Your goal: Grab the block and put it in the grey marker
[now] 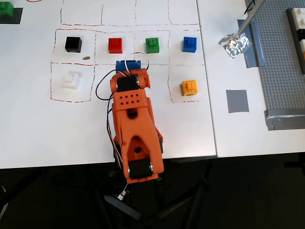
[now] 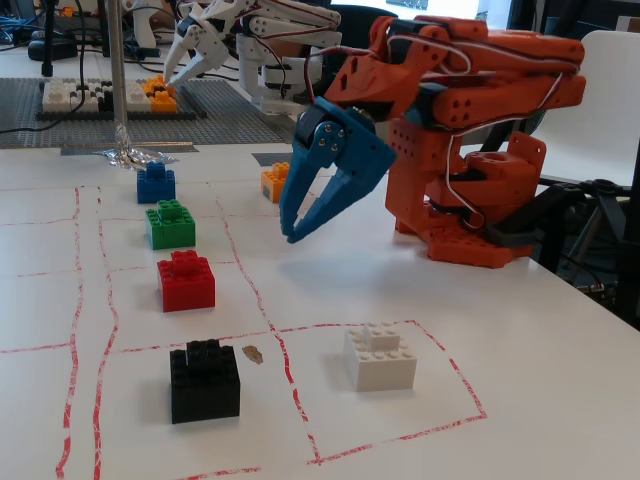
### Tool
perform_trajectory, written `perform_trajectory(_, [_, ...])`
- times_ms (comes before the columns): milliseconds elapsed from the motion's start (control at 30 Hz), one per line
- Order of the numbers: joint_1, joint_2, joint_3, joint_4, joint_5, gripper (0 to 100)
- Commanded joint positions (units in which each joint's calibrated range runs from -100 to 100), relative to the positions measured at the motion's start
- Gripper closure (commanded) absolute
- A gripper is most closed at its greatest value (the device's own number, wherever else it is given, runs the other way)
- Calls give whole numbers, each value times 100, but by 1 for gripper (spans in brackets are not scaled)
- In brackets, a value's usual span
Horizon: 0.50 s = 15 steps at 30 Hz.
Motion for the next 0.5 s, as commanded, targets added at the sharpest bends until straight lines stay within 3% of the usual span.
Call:
perform_trajectory(0, [-219, 521, -1003, 196, -117, 100])
perform_trajectory(467, [-784, 3262, -4067, 947, -29, 100])
